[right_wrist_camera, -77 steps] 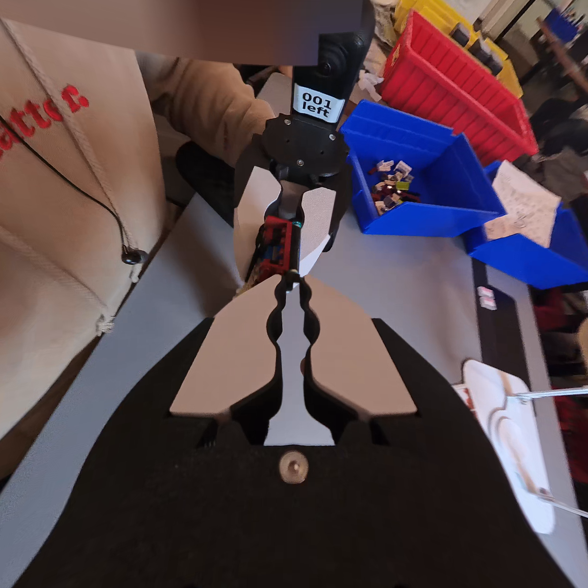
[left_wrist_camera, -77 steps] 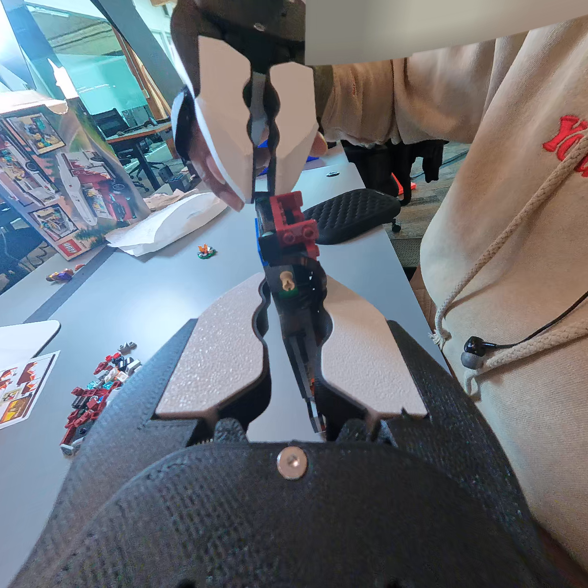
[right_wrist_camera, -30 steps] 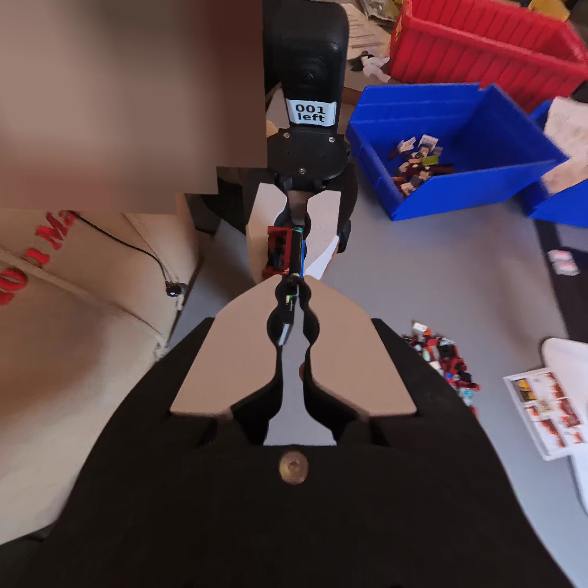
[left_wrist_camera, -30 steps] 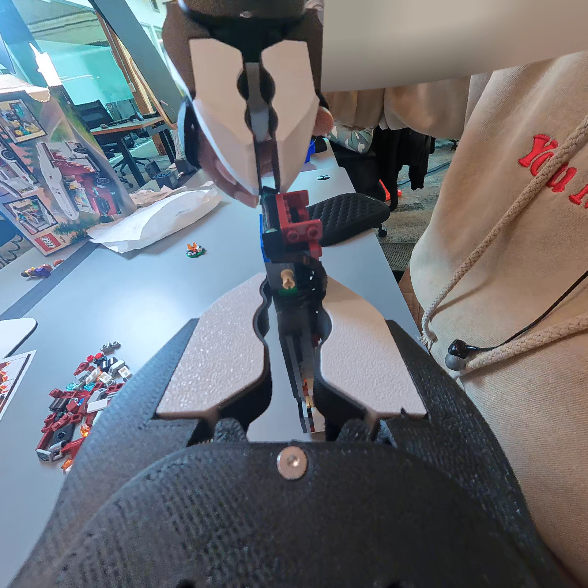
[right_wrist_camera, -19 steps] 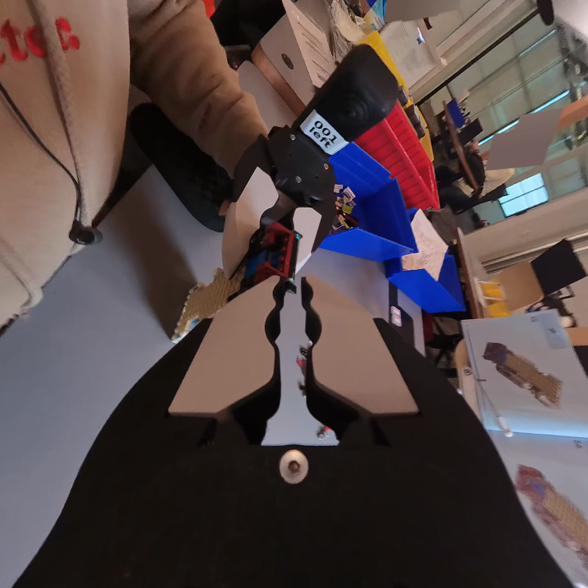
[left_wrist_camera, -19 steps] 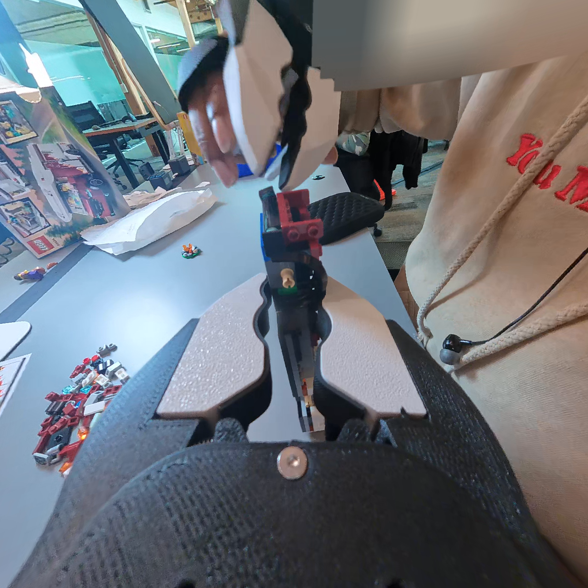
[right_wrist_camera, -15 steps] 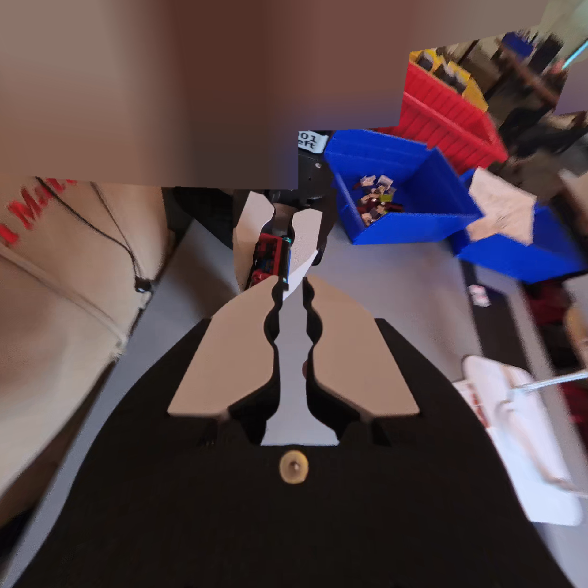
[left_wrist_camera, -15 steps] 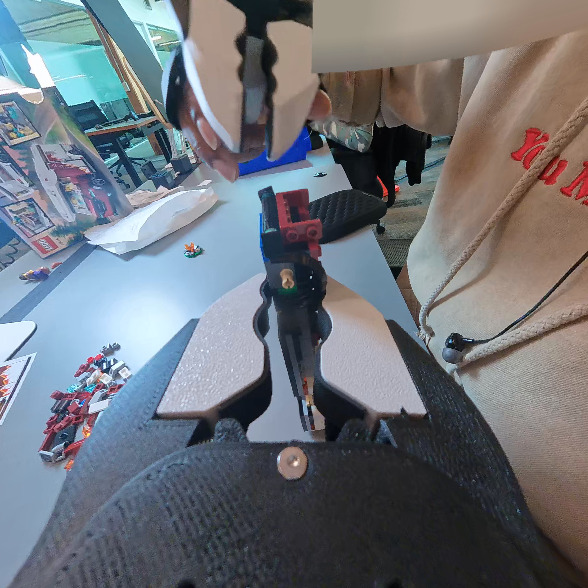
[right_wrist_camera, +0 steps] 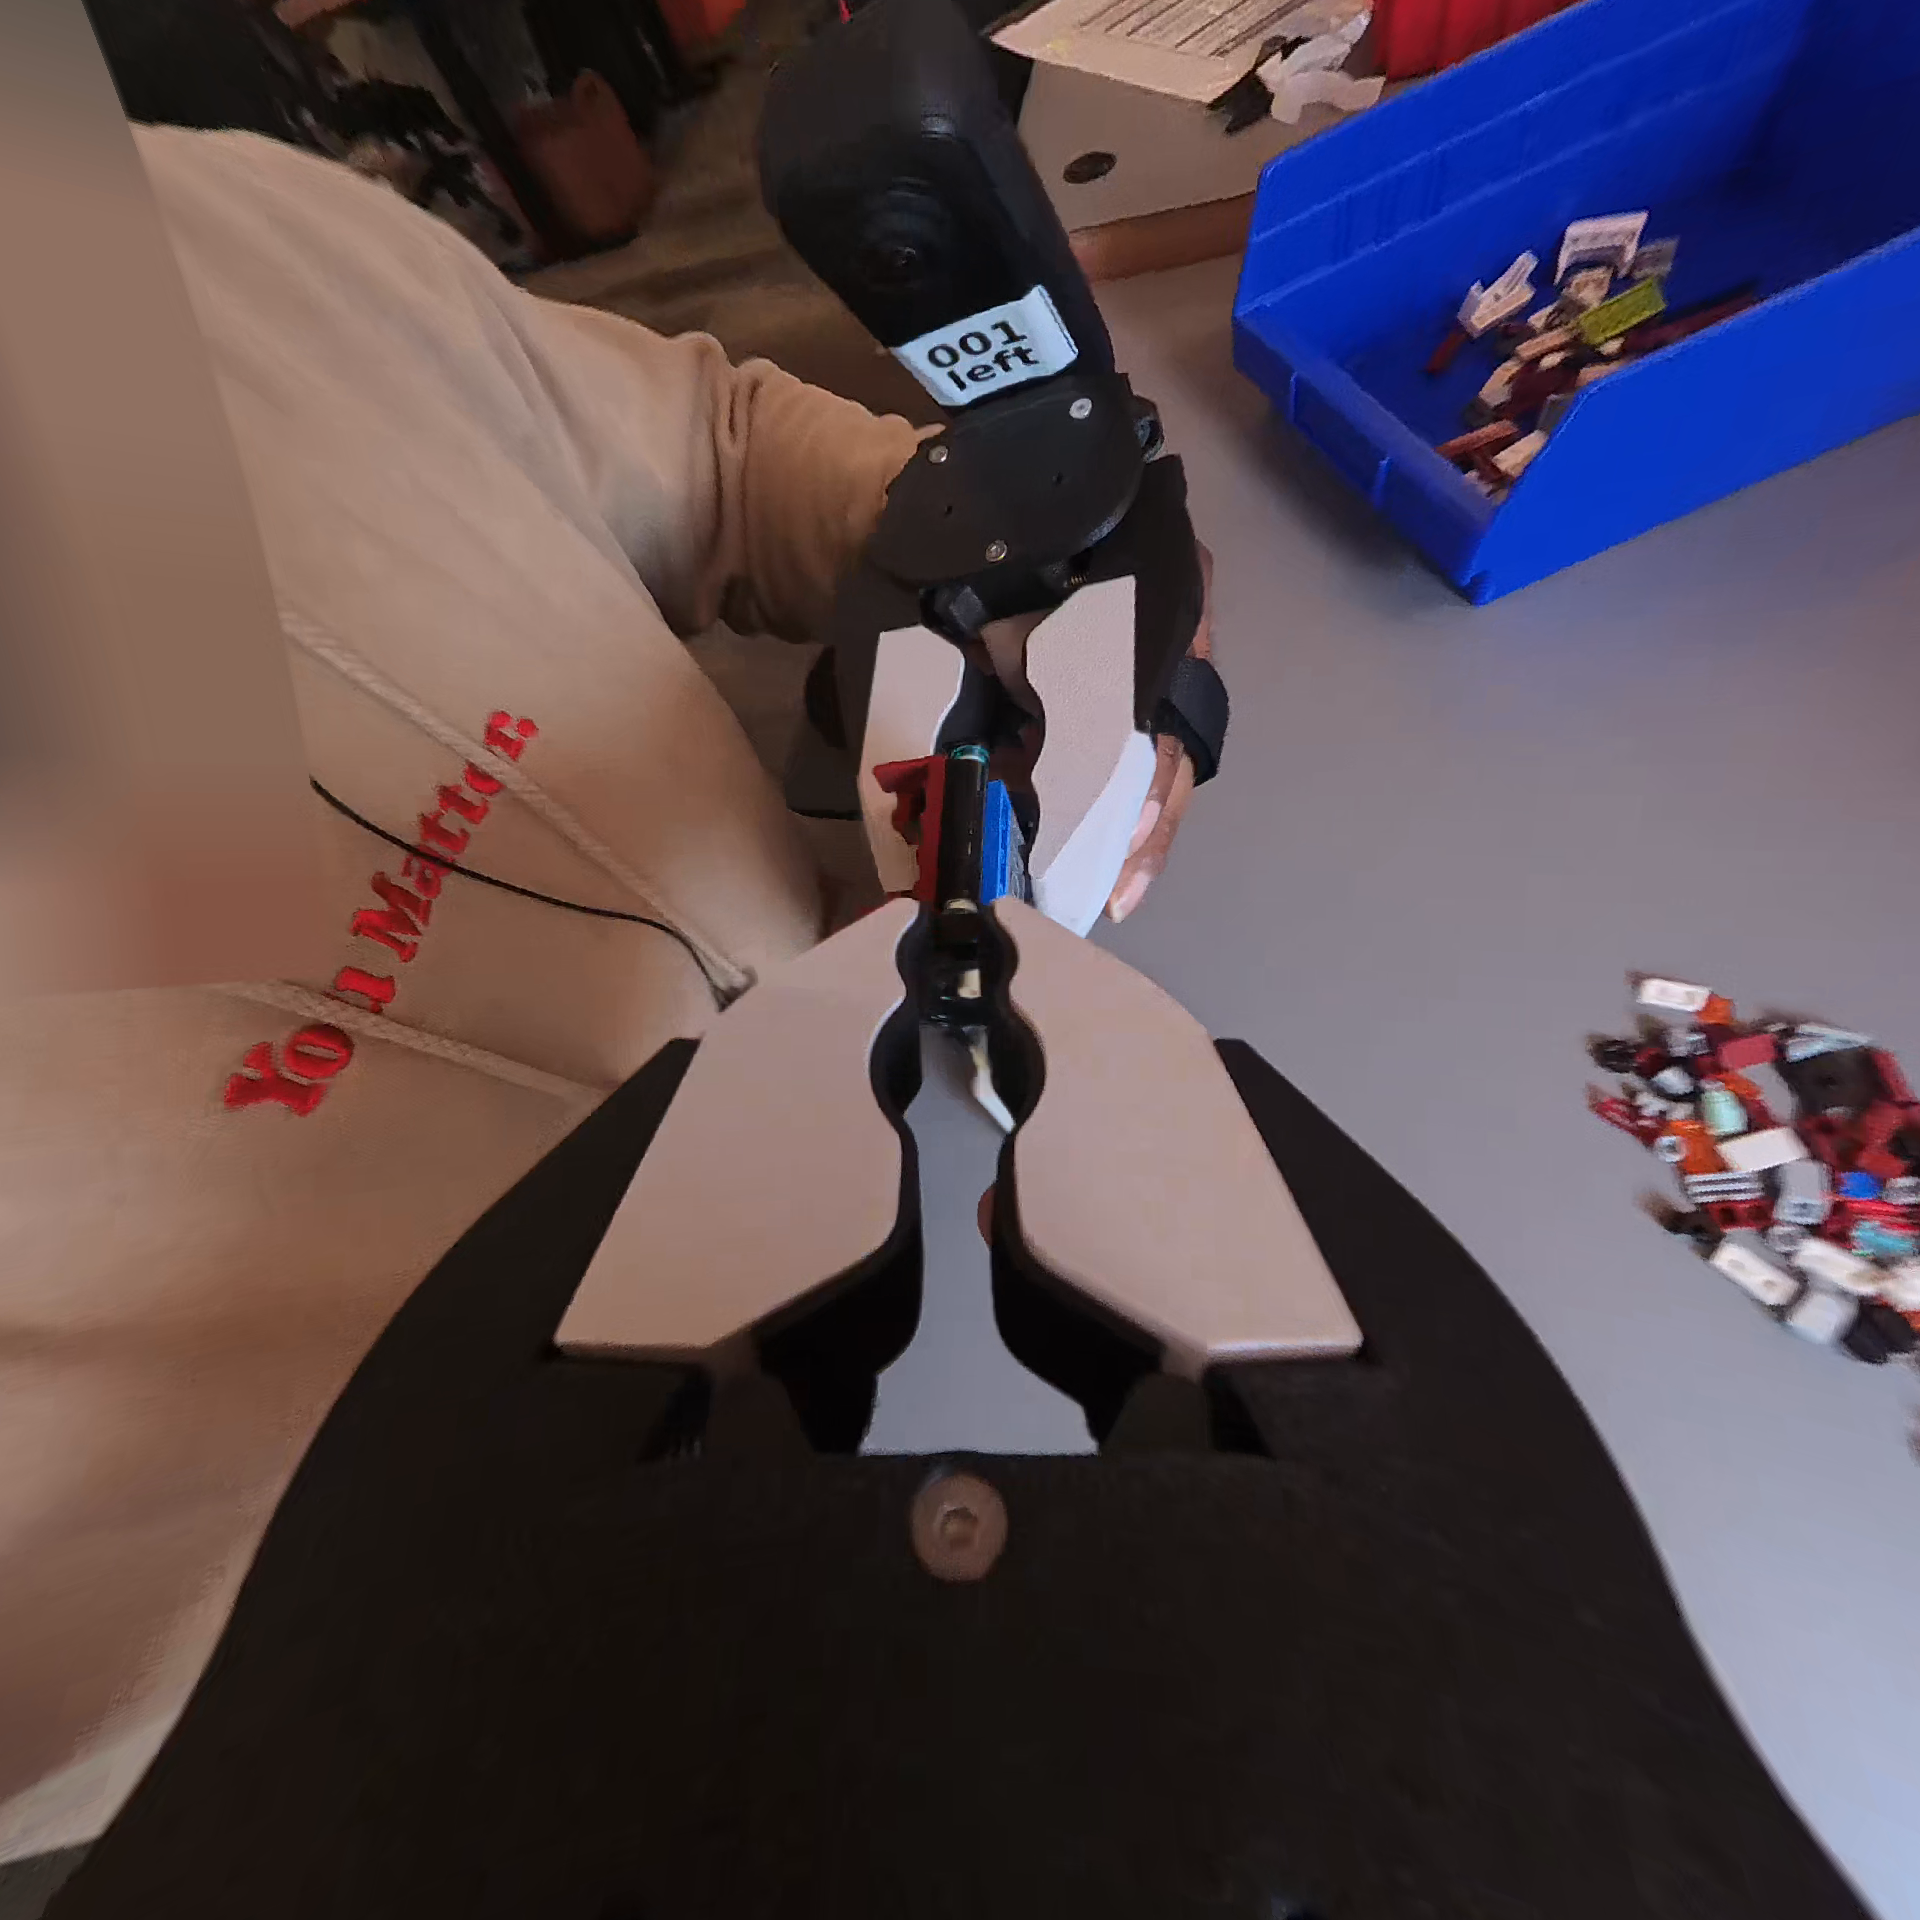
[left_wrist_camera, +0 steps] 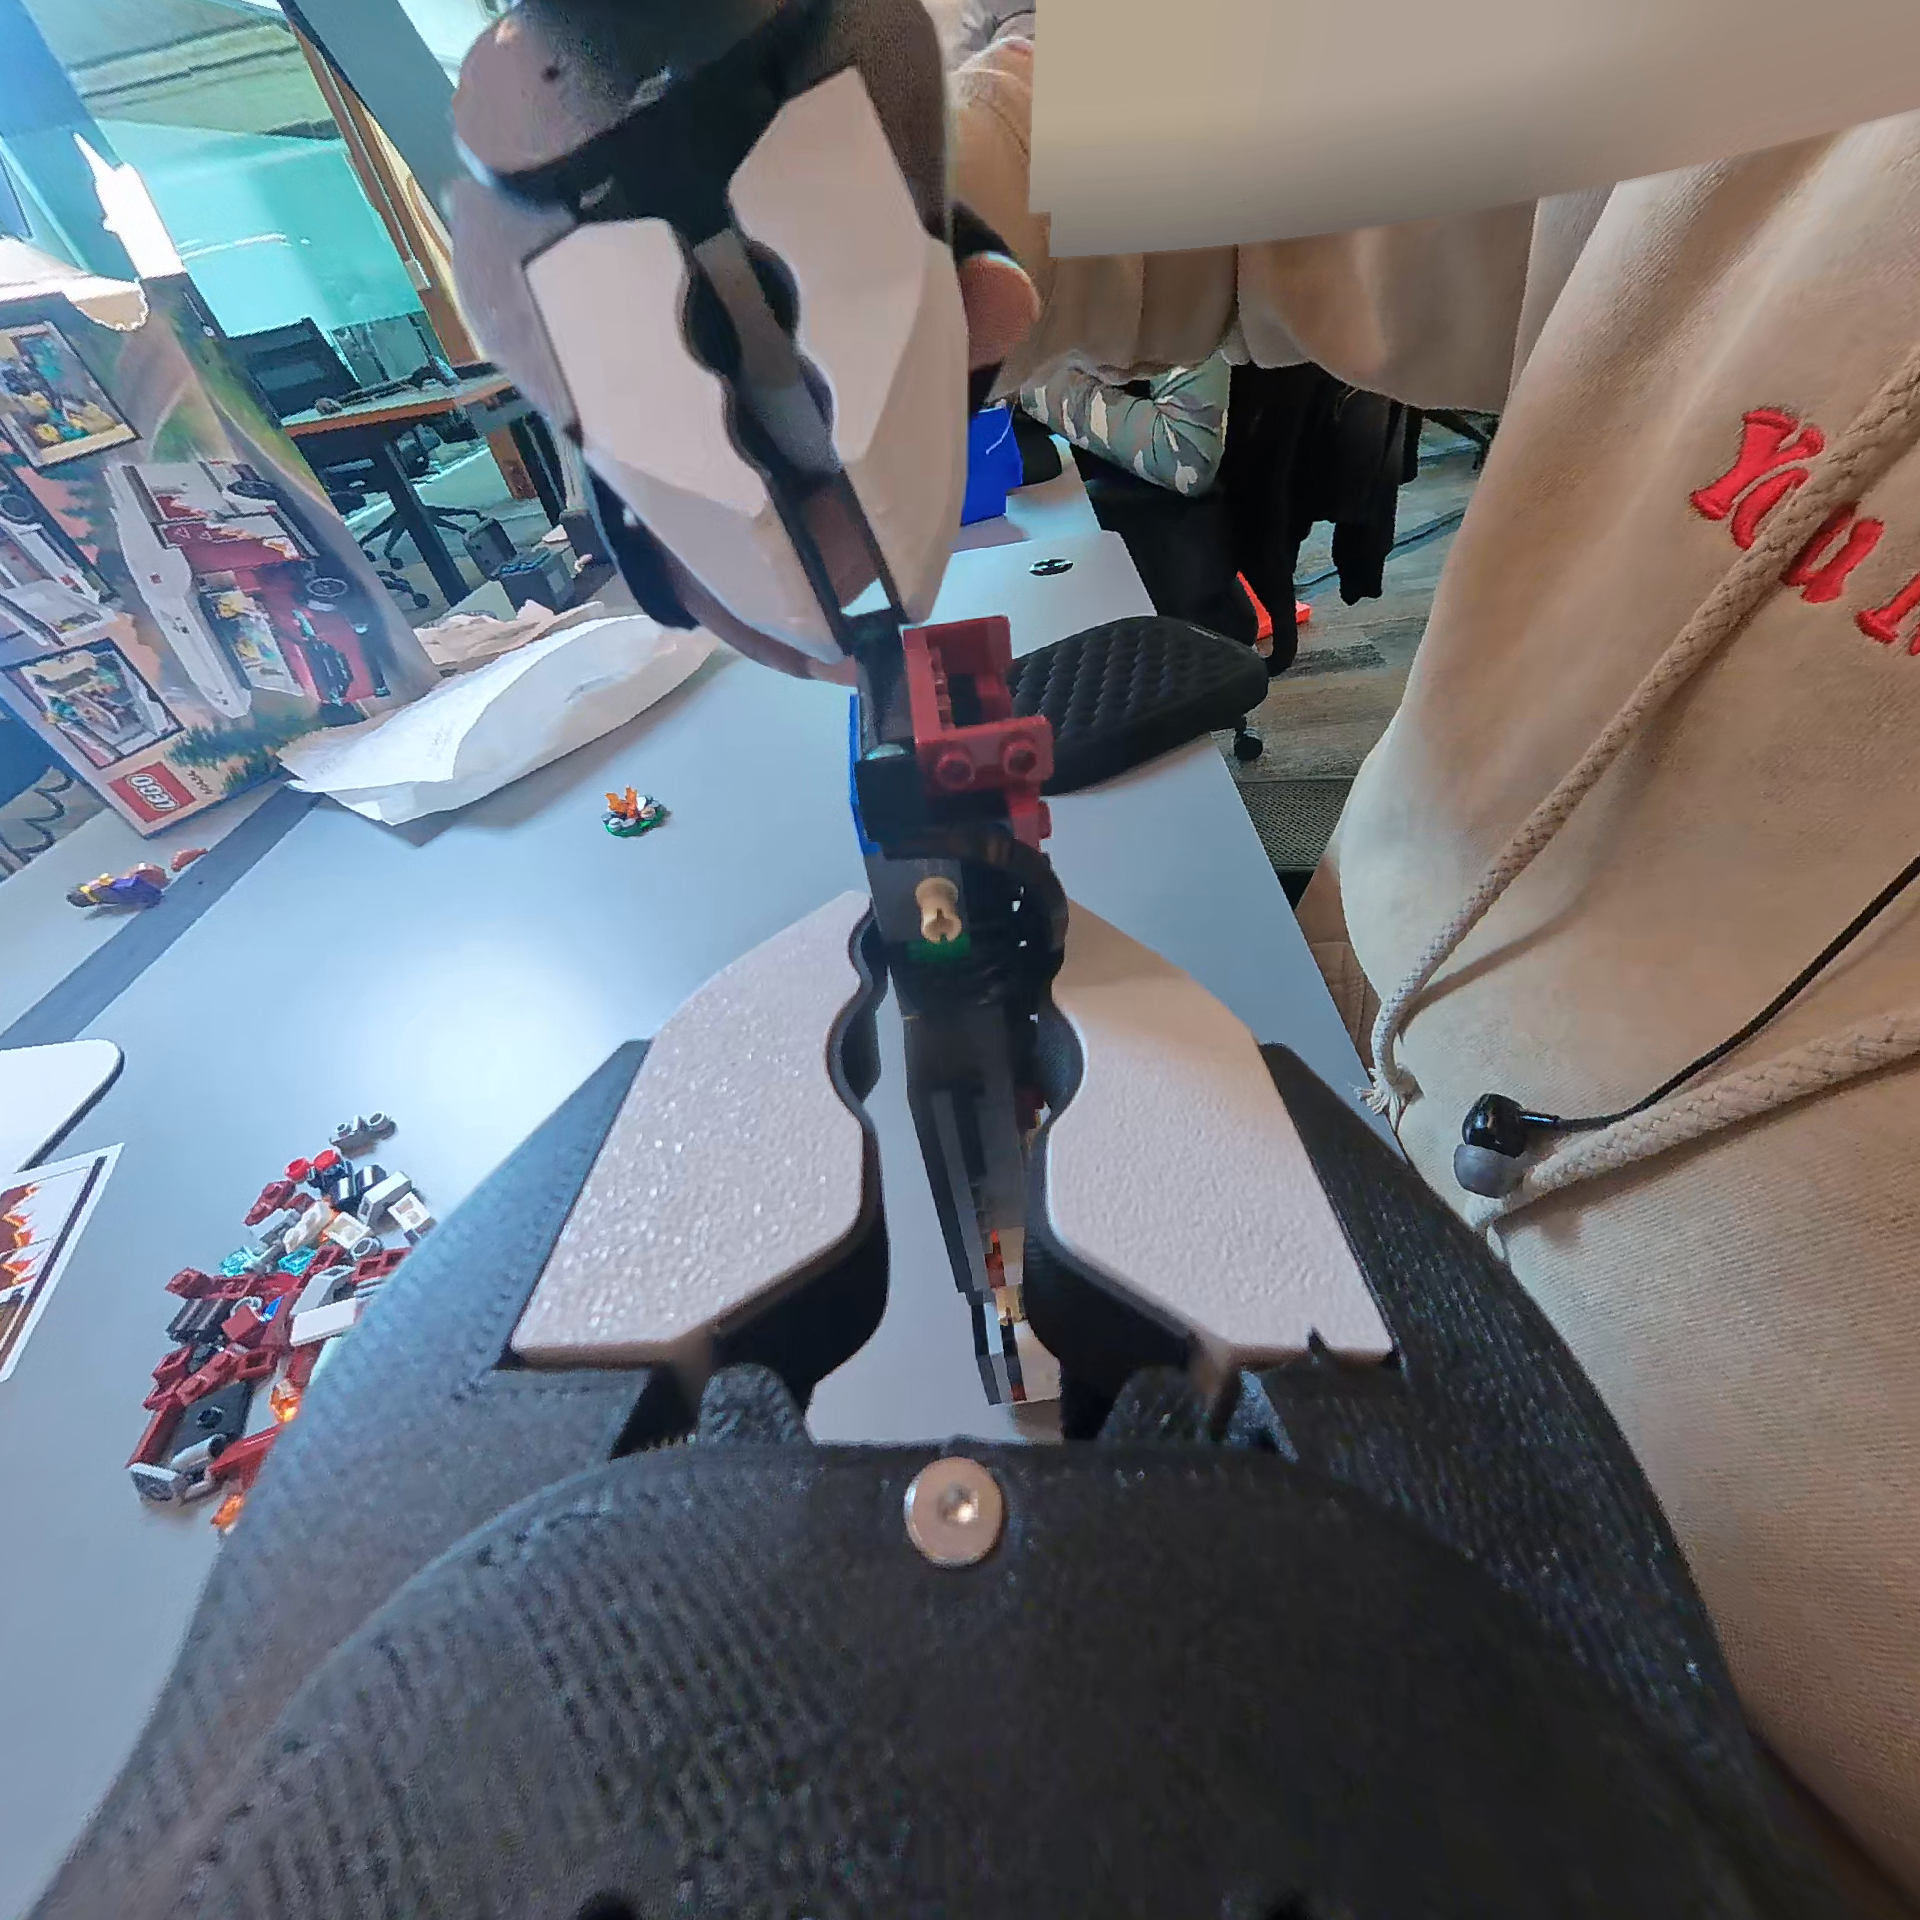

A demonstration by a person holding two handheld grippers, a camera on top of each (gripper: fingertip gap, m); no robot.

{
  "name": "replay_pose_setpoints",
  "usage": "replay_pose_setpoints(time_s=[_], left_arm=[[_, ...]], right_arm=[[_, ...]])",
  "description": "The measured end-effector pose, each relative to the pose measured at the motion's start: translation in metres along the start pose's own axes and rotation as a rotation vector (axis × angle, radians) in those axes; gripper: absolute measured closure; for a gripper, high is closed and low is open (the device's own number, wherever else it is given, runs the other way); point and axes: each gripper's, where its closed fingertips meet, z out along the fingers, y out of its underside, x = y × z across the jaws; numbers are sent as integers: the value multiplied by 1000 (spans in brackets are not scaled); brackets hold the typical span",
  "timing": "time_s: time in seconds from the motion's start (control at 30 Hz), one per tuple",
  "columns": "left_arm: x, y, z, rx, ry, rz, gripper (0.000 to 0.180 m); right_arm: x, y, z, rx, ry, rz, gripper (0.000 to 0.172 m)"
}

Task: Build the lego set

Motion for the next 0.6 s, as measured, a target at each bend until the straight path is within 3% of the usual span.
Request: replay_pose_setpoints(time_s=[0.27, 0.5, 0.6], left_arm=[[1, 0, 0, 11, 21, -31, 155], [2, 0, 0, 18, 33, -45, 156], [3, 0, 0, 17, 37, -43, 156]], right_arm=[[-1, -1, 1, -31, 303, -558, 164], [-3, -2, 1, -44, 434, -826, 164], [-4, -1, 1, -58, 433, -846, 163]])
